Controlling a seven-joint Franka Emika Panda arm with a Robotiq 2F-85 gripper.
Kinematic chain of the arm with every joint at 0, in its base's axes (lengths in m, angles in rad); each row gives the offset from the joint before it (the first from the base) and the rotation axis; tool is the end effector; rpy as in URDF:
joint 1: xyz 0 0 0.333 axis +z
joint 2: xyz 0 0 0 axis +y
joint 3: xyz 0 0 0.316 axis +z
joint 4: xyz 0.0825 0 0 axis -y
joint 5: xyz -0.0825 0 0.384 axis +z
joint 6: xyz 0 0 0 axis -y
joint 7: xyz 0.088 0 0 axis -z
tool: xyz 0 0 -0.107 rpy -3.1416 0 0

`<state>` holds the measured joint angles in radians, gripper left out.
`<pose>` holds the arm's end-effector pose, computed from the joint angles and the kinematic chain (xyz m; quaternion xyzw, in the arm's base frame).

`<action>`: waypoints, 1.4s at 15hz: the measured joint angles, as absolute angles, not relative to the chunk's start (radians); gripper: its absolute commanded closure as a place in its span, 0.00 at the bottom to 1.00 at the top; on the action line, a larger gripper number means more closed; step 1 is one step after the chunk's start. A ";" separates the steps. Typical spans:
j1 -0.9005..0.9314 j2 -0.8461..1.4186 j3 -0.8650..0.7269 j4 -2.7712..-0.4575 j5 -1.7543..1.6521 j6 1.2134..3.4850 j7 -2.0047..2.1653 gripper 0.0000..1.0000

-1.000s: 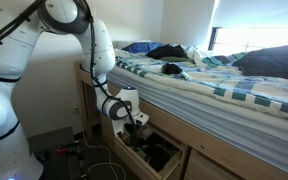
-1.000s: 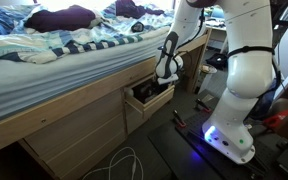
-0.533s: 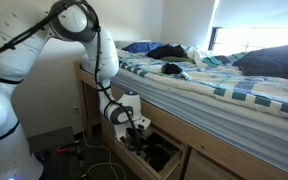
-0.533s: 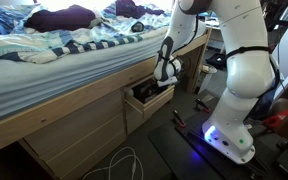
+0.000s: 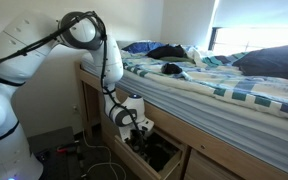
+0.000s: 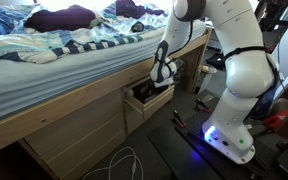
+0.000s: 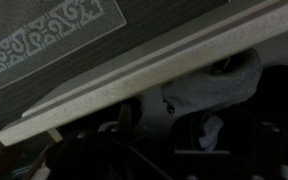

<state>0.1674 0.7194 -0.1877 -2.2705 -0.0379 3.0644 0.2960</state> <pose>0.5086 -0.0184 0.0552 0.9907 -0.1133 0.0501 0.0565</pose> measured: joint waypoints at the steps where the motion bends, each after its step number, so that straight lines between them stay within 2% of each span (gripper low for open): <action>1: 0.167 0.730 -0.186 -2.258 -0.035 3.064 0.296 0.00; 21: 0.100 0.837 -0.097 -2.129 0.008 3.084 0.294 0.00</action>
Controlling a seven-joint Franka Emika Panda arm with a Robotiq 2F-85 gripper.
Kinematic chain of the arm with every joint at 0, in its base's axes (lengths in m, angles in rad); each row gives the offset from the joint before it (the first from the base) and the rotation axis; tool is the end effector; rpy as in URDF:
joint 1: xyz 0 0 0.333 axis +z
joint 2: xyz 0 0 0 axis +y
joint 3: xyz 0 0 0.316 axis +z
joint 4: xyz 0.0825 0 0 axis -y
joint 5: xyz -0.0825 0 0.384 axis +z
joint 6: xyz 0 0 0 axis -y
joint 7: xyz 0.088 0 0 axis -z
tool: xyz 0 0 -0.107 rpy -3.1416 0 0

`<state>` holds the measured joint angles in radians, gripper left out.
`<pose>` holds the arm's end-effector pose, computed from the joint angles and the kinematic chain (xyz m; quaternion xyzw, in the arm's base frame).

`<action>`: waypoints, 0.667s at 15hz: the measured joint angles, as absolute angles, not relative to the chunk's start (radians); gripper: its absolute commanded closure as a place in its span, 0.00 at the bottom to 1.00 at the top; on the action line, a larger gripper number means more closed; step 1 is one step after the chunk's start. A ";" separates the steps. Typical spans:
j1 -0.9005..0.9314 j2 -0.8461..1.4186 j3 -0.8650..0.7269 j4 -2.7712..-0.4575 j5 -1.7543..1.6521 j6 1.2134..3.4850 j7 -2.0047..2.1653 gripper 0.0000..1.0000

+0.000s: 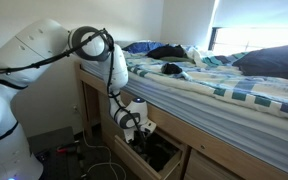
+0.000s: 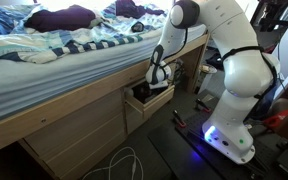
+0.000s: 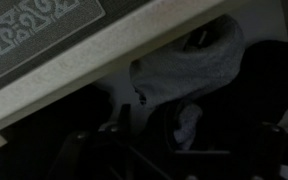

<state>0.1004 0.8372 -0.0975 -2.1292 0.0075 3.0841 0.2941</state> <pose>0.5393 -0.0040 0.0258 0.9890 -0.1304 0.0651 0.0253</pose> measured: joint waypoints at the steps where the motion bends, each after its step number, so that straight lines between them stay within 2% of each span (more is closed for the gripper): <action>1: 0.090 0.841 -0.087 -2.126 0.011 3.084 0.289 0.00; 10: 0.069 0.861 -0.067 -2.117 0.047 3.084 0.262 0.00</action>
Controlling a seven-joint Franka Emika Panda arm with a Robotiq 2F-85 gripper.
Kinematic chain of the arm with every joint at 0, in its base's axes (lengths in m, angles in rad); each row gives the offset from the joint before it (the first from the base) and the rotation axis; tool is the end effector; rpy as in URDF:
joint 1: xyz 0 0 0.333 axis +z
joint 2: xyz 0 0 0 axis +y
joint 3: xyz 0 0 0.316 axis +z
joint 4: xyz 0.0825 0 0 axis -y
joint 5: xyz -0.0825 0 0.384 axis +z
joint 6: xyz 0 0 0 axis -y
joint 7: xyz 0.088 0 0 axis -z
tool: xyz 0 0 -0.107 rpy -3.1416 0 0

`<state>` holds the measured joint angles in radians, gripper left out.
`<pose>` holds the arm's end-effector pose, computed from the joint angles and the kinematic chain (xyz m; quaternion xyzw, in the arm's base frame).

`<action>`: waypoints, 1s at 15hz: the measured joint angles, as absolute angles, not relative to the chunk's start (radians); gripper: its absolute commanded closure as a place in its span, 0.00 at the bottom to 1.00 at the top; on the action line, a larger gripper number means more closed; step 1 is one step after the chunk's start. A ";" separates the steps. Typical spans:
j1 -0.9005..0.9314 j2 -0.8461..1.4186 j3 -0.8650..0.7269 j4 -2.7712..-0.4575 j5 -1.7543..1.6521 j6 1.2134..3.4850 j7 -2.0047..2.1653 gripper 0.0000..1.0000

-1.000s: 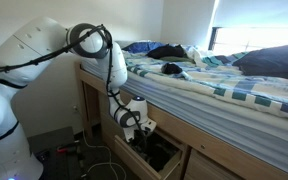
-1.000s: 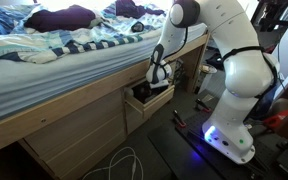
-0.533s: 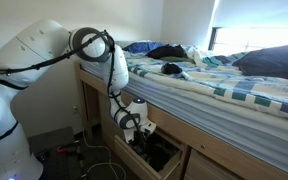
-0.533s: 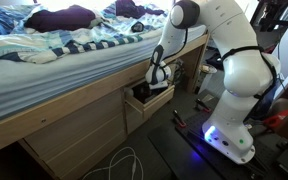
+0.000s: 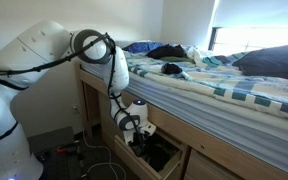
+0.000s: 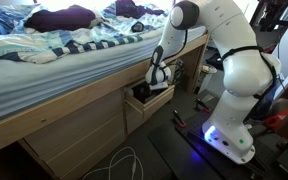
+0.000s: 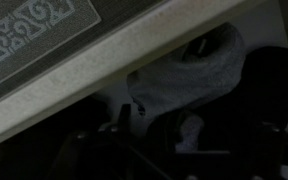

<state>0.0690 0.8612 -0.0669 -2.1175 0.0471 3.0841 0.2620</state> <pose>0.5365 -0.0064 0.0148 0.9885 -0.1397 0.0565 0.0148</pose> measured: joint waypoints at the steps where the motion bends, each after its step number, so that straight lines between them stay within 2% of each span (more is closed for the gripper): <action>1: 0.069 0.867 -0.068 -2.113 0.055 3.084 0.262 0.00; 5: 0.073 0.894 -0.075 -2.085 0.067 3.084 0.262 0.00; 6: 0.074 0.900 -0.077 -2.077 0.069 3.084 0.262 0.08; 7: 0.075 0.906 -0.079 -2.069 0.072 3.084 0.262 0.26; 15: 0.078 0.935 -0.087 -2.028 0.097 3.084 0.262 0.87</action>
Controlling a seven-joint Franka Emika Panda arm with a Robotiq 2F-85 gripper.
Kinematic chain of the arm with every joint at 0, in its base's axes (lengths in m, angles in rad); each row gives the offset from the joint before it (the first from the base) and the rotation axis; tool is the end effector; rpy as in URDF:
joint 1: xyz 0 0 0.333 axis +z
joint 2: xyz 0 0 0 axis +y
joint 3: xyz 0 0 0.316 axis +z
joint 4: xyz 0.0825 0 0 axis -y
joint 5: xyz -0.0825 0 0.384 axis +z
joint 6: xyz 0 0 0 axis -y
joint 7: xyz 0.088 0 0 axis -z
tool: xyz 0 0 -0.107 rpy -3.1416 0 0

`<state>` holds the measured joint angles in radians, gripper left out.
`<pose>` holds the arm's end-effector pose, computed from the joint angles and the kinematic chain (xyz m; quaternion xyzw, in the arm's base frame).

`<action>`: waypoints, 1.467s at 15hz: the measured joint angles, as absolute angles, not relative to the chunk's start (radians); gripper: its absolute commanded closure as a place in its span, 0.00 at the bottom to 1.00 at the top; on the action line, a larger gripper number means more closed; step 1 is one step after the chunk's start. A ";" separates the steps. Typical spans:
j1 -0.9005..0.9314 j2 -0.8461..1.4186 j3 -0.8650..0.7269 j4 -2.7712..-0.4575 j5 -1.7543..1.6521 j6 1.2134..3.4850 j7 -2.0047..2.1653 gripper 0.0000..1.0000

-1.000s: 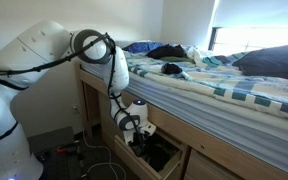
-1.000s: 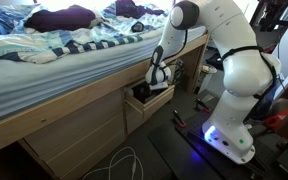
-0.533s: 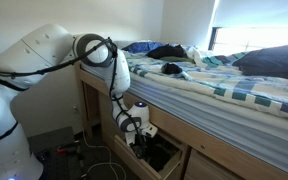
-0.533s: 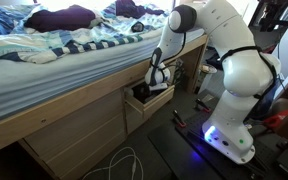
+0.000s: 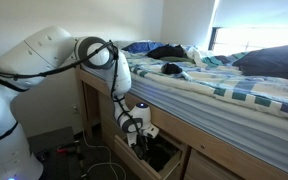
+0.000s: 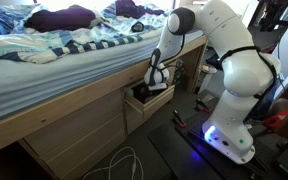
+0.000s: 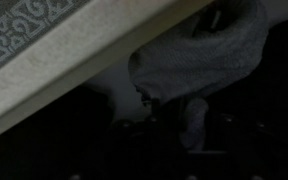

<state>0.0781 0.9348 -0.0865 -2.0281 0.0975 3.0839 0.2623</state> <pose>0.5538 -0.0166 -0.0022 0.9842 -0.1631 0.0664 0.0195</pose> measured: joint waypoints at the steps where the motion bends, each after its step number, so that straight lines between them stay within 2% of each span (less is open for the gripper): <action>1: 0.081 0.937 -0.089 -2.027 0.099 3.084 0.263 0.95; 3: 0.091 0.937 -0.099 -2.027 0.100 3.084 0.264 1.00; 5: 0.108 0.937 -0.117 -2.028 0.100 3.085 0.265 0.97; 22: 0.246 0.834 -0.259 -2.151 0.099 3.011 0.278 0.97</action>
<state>0.2455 0.8336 -0.2590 -2.1514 0.0989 3.0108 0.2777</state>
